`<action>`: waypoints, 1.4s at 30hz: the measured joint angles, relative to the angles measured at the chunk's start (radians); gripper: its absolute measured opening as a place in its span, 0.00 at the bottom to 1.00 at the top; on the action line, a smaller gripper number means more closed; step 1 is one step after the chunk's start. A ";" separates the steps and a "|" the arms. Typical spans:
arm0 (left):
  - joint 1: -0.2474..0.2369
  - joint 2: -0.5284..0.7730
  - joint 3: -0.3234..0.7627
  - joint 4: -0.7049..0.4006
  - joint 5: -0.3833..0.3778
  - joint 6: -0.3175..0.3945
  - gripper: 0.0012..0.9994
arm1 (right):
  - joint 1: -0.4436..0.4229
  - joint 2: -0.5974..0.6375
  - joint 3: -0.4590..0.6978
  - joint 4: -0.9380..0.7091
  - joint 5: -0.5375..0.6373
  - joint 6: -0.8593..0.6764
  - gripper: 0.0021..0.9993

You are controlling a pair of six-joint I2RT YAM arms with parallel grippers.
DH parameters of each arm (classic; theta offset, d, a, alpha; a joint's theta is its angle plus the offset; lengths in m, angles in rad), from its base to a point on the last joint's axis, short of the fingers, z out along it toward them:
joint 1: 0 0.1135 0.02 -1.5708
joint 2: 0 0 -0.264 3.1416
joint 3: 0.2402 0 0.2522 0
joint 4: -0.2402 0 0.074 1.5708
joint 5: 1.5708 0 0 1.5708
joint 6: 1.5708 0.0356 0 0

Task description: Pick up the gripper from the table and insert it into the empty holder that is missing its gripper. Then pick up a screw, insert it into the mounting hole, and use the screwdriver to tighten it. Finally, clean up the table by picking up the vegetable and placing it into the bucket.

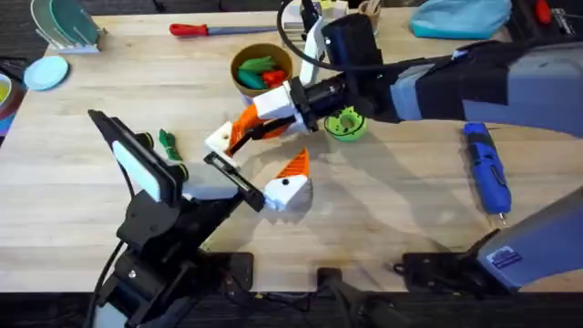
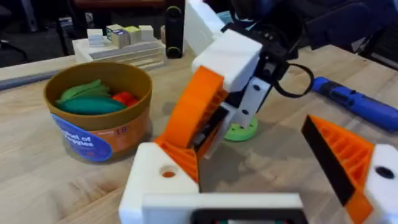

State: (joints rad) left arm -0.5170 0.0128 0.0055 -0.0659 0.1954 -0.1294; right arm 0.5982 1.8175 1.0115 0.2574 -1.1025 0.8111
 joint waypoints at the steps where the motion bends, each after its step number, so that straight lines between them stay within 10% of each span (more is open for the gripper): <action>1: -0.001 0.000 0.000 0.000 0.001 0.002 0.99 | -0.003 0.004 0.000 -0.001 -0.006 -0.001 0.51; 26: -0.023 -0.001 0.000 0.007 0.079 0.028 0.99 | -0.147 0.010 -0.001 0.052 -0.097 -0.009 0.99; 34: -0.023 -0.001 0.000 0.007 0.081 0.028 0.99 | -0.271 -0.114 -0.003 -0.033 0.075 -0.126 0.99; 42: -0.023 -0.001 0.000 0.009 0.113 0.028 0.99 | -0.286 -0.318 -0.003 -0.475 0.358 -0.429 0.99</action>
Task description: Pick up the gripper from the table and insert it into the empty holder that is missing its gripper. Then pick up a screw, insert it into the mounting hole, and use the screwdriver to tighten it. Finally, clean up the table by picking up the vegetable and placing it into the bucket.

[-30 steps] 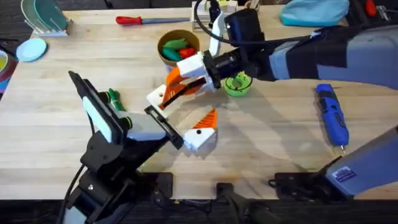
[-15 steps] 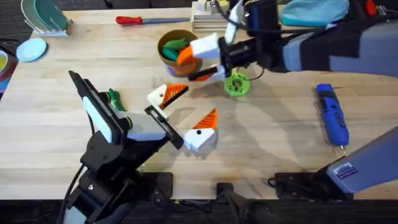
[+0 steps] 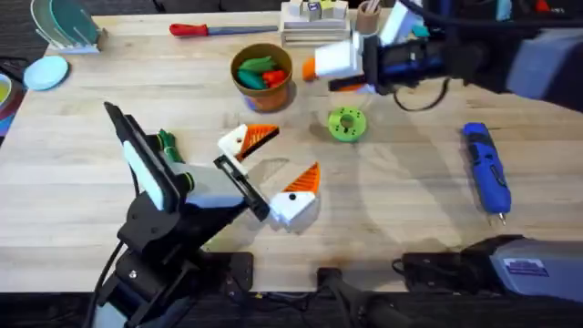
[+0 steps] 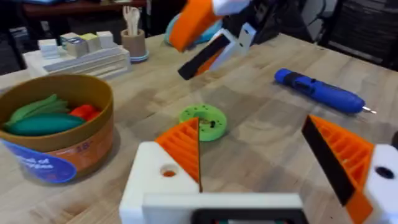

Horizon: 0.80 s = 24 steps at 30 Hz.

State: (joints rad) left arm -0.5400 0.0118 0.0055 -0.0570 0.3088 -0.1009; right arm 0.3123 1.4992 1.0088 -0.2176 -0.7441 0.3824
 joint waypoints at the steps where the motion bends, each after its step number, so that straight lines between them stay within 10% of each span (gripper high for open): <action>1: 0.000 0.000 0.000 0.001 0.013 0.000 0.99 | 0.003 -0.022 0.000 -0.055 0.047 -0.040 0.99; 8: 0.000 0.000 0.000 0.005 0.116 0.000 0.99 | 0.048 -0.126 0.000 -0.333 0.407 -0.273 0.99; 16: 0.000 0.000 0.000 0.005 0.233 0.000 0.99 | 0.068 -0.123 0.000 -0.364 0.526 -0.423 0.99; 24: 0.000 0.000 0.000 0.005 0.254 0.000 0.99 | 0.194 -0.043 0.000 -0.350 0.664 -0.572 0.72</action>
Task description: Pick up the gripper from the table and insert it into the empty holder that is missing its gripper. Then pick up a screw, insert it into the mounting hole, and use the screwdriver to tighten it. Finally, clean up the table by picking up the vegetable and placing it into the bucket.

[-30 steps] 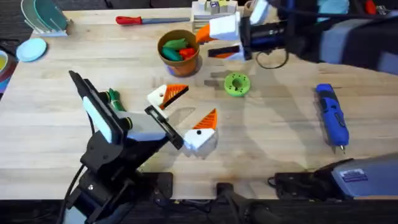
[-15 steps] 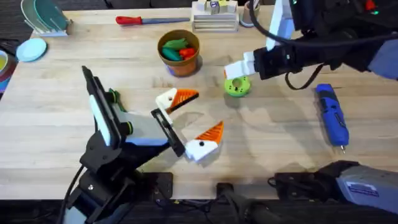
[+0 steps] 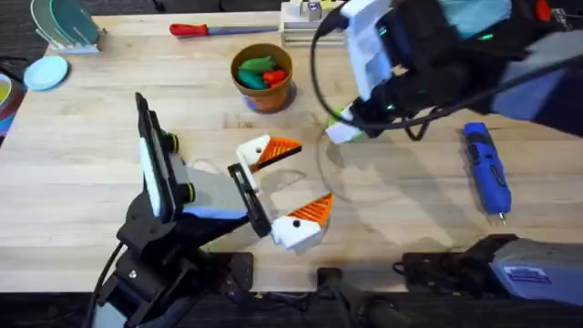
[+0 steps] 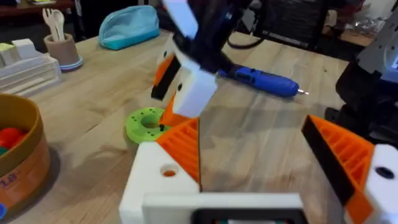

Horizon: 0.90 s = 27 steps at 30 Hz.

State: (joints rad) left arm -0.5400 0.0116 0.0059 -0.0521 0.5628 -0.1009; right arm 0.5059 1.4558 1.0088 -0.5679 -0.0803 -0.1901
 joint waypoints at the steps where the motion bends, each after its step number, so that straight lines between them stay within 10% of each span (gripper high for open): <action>1: 0.000 0.000 0.000 0.000 0.001 0.000 0.99 | 0.010 0.021 0.000 0.000 0.015 -0.008 0.67; 27: 0.000 0.000 0.000 0.000 0.003 0.000 0.99 | 0.024 0.159 0.000 0.038 0.082 -0.028 0.22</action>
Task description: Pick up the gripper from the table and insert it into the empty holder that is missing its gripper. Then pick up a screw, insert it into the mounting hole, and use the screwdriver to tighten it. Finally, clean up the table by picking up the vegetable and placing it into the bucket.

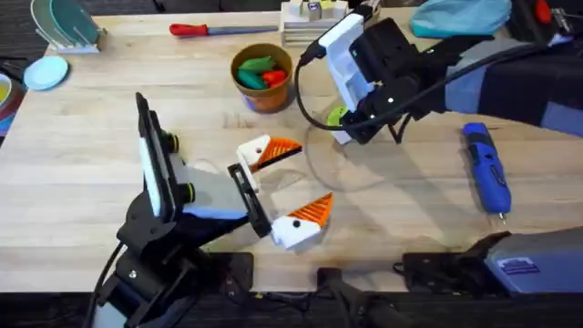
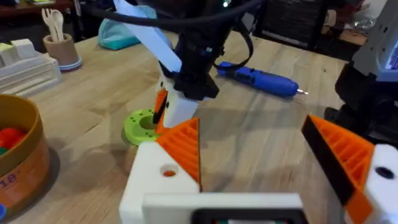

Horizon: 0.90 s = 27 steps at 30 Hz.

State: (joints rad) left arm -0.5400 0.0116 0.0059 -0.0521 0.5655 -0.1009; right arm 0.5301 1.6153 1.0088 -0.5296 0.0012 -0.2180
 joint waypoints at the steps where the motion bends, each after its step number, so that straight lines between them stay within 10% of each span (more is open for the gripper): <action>1: 0.000 0.000 0.000 0.000 0.000 0.000 0.99 | 0.000 0.000 0.000 0.000 0.002 0.000 0.22; 8: 0.000 0.000 0.000 0.000 0.000 0.000 0.99 | 0.002 0.000 0.000 0.004 0.002 -0.003 0.01; 27: 0.000 0.000 0.000 0.000 0.000 0.000 0.99 | 0.002 -0.124 0.000 -0.005 0.002 -0.003 0.00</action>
State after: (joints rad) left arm -0.5400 0.0116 0.0059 -0.0521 0.5655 -0.1005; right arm 0.5320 1.4916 1.0084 -0.5343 0.0032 -0.2214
